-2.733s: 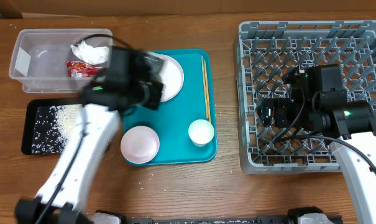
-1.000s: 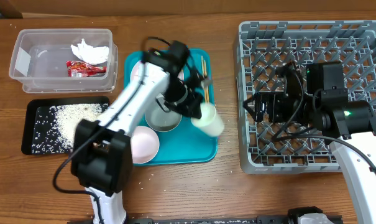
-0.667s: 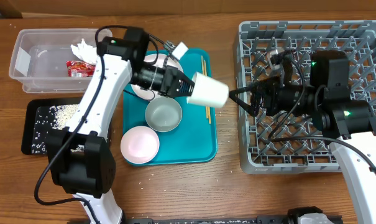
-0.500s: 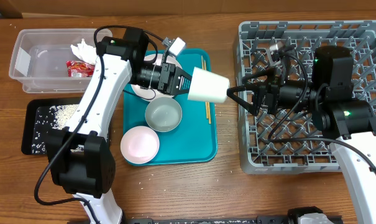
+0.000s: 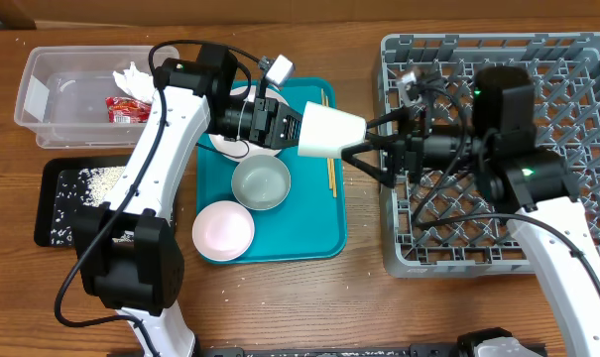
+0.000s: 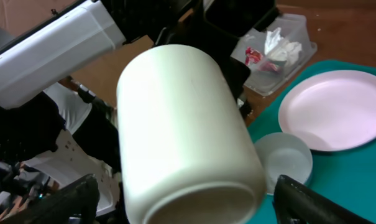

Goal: Sort waste into correct bins and load items into the dishwasher
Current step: 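Hold the cup out and grasp it with the right gripper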

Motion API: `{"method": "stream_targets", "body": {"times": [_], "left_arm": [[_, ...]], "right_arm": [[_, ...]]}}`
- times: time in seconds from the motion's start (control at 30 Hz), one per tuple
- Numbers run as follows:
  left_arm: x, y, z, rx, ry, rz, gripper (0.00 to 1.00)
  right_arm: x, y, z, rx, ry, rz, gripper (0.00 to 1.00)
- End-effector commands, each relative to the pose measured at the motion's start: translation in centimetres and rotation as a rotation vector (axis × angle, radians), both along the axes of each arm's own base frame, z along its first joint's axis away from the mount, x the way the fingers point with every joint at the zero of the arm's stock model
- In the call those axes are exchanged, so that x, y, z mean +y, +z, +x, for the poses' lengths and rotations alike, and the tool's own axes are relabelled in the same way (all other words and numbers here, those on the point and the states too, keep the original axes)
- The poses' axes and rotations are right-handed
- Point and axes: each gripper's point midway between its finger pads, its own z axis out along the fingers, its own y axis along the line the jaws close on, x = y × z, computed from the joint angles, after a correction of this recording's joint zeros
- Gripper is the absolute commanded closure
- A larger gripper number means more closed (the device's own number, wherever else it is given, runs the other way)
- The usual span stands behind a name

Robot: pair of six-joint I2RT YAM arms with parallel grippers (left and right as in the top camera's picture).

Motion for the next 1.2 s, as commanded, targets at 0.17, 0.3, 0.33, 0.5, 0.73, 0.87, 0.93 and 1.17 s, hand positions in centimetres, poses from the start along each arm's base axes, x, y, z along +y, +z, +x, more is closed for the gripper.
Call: {"method": "stream_targets", "body": {"times": [0.17, 0.3, 0.33, 0.5, 0.73, 0.87, 0.93, 1.17], "left_arm": [[0.0, 1.6, -0.4, -0.080, -0.002, -0.029, 0.96], [0.0, 1.6, -0.4, -0.080, -0.002, -0.029, 0.96], [0.0, 1.6, -0.4, -0.080, -0.002, -0.029, 0.96], [-0.1, 1.2, -0.5, -0.079, -0.007, -0.004, 0.96], [-0.4, 0.7, -0.9, -0.073, -0.018, 0.024, 0.92], [-0.4, 0.7, -0.9, -0.073, -0.018, 0.025, 0.92], [-0.4, 0.7, -0.9, -0.073, -0.018, 0.025, 0.90], [-0.4, 0.5, -0.9, -0.073, -0.018, 0.037, 0.89]], "right_arm": [[1.4, 0.5, -0.4, -0.047, 0.054, 0.022, 0.20], [1.4, 0.5, -0.3, -0.049, 0.054, 0.023, 0.25], [1.4, 0.5, -0.3, -0.049, 0.054, 0.023, 0.27], [1.4, 0.5, -0.3, -0.050, 0.052, 0.023, 0.34], [1.4, 0.7, -0.2, -0.061, 0.052, 0.024, 0.46], [1.4, 0.7, -0.1, -0.066, 0.048, 0.024, 0.47], [1.2, 0.7, 0.0, -0.070, 0.043, 0.024, 0.47], [-0.4, 0.6, 1.2, -0.057, -0.012, 0.020, 0.48]]}}
